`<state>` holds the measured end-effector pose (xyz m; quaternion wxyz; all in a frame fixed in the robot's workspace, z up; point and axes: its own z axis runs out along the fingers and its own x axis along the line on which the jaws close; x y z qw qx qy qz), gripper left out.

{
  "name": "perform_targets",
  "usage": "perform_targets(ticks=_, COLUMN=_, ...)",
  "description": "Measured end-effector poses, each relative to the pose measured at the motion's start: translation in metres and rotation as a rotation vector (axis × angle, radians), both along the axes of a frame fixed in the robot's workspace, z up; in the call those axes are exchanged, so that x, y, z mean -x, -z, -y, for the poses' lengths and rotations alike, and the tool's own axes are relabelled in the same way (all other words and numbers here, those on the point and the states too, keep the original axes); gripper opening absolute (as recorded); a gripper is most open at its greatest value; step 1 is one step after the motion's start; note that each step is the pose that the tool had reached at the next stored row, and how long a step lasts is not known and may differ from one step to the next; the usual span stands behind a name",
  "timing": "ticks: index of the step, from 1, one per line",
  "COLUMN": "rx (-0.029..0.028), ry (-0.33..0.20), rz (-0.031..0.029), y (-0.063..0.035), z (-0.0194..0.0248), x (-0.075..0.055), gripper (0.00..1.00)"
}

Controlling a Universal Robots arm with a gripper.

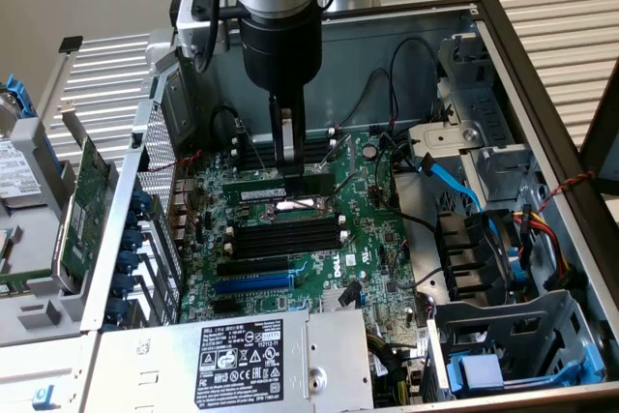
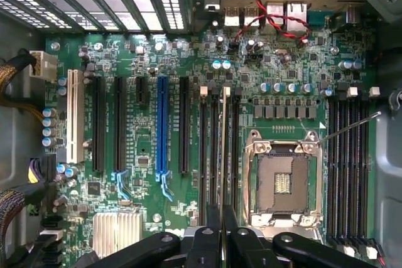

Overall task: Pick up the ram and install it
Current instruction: 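Insert the ram into the slot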

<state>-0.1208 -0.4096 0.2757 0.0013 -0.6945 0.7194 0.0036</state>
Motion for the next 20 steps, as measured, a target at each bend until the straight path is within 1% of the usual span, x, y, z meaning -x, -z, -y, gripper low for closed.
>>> perform_targets(ticks=2, rx=0.0013, ry=0.000, rz=-0.0001, y=0.0001, z=0.0000, x=-0.0001, gripper=0.13)
perform_targets(ticks=8, rx=0.0082, ry=0.000, rz=0.0000, y=0.0010, z=0.0000, x=0.0000, gripper=0.13)
perform_targets(ticks=15, rx=0.0086, ry=0.000, rz=0.0048, y=0.0049, z=0.0001, x=0.0000, gripper=0.13)
perform_targets(ticks=20, rx=0.0086, ry=0.000, rz=0.0053, y=0.0086, z=0.0002, x=0.0001, gripper=0.13)
